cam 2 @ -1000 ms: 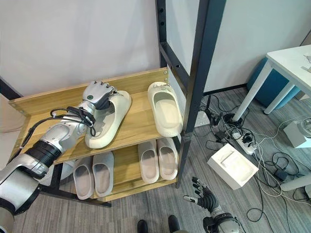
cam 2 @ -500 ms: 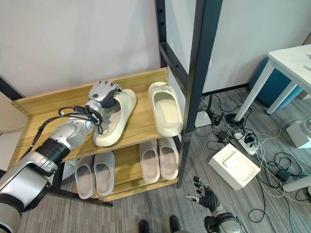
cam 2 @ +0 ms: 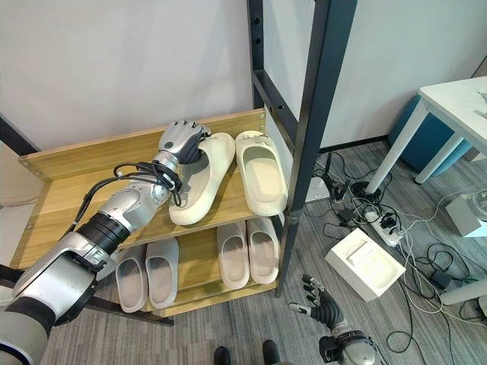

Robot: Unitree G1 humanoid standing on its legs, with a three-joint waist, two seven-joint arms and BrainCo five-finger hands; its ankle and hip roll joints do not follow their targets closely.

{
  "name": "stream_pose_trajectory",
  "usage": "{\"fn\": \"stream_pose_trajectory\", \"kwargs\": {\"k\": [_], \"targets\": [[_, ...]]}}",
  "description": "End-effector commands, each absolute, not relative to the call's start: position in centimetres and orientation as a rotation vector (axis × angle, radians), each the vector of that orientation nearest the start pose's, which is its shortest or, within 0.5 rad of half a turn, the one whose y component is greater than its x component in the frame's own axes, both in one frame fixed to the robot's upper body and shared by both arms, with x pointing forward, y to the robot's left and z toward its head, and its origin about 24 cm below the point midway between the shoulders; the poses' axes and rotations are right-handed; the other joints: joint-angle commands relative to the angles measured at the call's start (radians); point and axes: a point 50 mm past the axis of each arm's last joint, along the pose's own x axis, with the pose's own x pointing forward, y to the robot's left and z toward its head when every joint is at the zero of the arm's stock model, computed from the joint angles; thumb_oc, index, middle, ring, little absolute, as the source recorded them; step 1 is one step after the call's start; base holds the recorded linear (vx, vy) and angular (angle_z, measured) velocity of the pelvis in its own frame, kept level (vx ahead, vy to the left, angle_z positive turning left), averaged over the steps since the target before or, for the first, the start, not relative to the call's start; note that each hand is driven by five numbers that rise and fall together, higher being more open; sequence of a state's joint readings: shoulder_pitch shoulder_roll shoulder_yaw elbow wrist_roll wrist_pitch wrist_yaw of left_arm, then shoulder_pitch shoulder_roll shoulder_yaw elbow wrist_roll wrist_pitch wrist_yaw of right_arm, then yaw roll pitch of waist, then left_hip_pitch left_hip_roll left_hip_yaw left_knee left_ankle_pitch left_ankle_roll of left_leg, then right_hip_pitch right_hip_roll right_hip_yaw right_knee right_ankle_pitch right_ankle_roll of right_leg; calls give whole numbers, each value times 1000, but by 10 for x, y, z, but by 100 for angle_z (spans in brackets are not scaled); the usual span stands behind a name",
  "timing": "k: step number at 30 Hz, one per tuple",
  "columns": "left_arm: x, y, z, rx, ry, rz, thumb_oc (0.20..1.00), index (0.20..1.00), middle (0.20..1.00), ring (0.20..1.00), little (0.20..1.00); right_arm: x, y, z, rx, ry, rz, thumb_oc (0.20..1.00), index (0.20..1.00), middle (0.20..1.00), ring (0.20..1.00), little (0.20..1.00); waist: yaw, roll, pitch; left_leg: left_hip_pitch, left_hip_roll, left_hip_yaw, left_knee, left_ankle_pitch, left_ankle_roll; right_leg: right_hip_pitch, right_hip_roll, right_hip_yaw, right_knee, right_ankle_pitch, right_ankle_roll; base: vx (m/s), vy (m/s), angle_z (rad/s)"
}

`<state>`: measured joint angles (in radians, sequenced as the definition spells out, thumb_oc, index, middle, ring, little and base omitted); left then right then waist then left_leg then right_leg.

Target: Arrange the slippers neatly on the shoe rack.

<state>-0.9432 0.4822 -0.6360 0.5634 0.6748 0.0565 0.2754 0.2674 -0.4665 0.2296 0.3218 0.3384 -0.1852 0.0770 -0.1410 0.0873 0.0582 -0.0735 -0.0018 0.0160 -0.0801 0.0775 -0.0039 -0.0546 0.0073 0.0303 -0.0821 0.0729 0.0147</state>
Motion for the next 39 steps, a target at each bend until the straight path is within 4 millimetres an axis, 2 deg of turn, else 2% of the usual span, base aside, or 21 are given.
{"fn": "stream_pose_trajectory", "kwargs": {"k": [1,9,11,14,15,18,19,20,21,23,30,33,34,38,39], "targets": [[398,99,242,1467,-665,83,1000,1000,1000,1000,1000,157,-230,-47,-99,417,122,1000,1000,1000,1000,1000,1,-25,-33,81,-14,-34,-7,-109,-6,38,-42,-39,-1,-29,72,0,0,0],[395,97,246,1576,-708,64,1000,1000,1000,1000,1000,159,-227,-49,-79,422,127,1000,1000,1000,1000,1000,13,-28,-39,79,-15,-39,-7,-107,-6,40,-42,-47,0,-31,72,0,0,0],[394,102,246,1583,-701,73,1000,1000,1000,1000,1000,160,-225,-50,-72,423,131,1000,1000,1000,1000,1000,19,-31,-41,79,-16,-41,-7,-107,-6,41,-42,-50,0,-31,72,0,0,0],[395,122,241,1570,-639,104,1000,1000,1000,1000,1000,162,-222,-51,-62,423,133,1000,1000,1000,1000,1000,31,-37,-41,77,-16,-49,-7,-103,-7,43,-43,-57,0,-31,70,-13,0,2],[392,136,237,1522,-609,128,1000,1000,1000,1000,1000,162,-219,-53,-51,427,134,1000,1000,1000,1000,1000,43,-43,-42,76,-16,-55,-7,-100,-7,45,-43,-64,0,-31,68,-37,-1,10],[383,146,235,1430,-618,145,1000,1000,1000,1000,1000,162,-216,-55,-47,435,134,1000,1000,1000,1000,1000,54,-47,-43,74,-18,-61,-7,-97,-6,47,-43,-71,1,-31,67,-18,1,15],[371,156,225,1247,-612,157,1000,1000,1000,1000,1000,161,-213,-58,-36,443,126,1000,1000,1000,1000,1000,70,-55,-42,72,-19,-68,-7,-94,-6,48,-45,-79,0,-31,64,-13,-4,13],[371,157,225,1247,-610,158,1000,1000,1000,1000,1000,161,-213,-58,-37,444,127,1000,1000,1000,1000,1000,68,-54,-43,72,-19,-69,-7,-94,-6,48,-45,-80,0,-31,64,0,0,0],[363,163,218,1117,-604,164,1000,1000,1000,1000,1000,161,-212,-58,-32,442,124,1000,1000,1000,1000,1000,76,-57,-41,72,-19,-71,-7,-93,-5,48,-46,-84,0,-30,63,-5,5,4],[351,169,212,970,-615,171,1000,1000,1000,1000,1000,160,-210,-60,-30,451,118,1000,1000,1000,1000,1000,85,-58,-40,70,-21,-77,-7,-89,-5,48,-46,-88,-1,-29,61,-14,7,11],[317,178,175,575,-535,37,1000,1000,1000,1000,1000,158,-208,-62,-25,463,115,1000,1000,1000,1000,1000,111,-58,-39,64,-23,-86,-7,-81,-3,44,-49,-100,-3,-23,61,-9,11,9],[305,178,151,345,-438,-59,1000,1000,1000,1000,1000,155,-208,-63,-21,474,116,1000,1000,1000,1000,1000,116,-55,-39,62,-23,-87,-7,-78,-3,44,-51,-103,-3,-20,62,0,0,0],[302,179,130,206,-339,-101,1000,1000,1000,1000,1000,154,-209,-63,-21,479,121,1000,1000,1000,1000,1000,117,-53,-41,62,-22,-87,-7,-75,-3,44,-52,-104,-3,-18,63,0,0,0],[290,175,105,-10,-199,-195,1000,1000,1000,1000,1000,155,-213,-61,-34,480,131,1000,1000,1000,1000,1000,116,-51,-42,61,-19,-82,-7,-71,-4,43,-53,-104,-2,-16,65,0,0,0],[281,168,96,-91,-145,-267,1000,1000,1000,1000,1000,154,-214,-60,-36,484,146,1000,1000,1000,1000,1000,115,-52,-41,61,-19,-80,-7,-71,-3,40,-52,-101,-2,-13,66,0,0,0]]}}
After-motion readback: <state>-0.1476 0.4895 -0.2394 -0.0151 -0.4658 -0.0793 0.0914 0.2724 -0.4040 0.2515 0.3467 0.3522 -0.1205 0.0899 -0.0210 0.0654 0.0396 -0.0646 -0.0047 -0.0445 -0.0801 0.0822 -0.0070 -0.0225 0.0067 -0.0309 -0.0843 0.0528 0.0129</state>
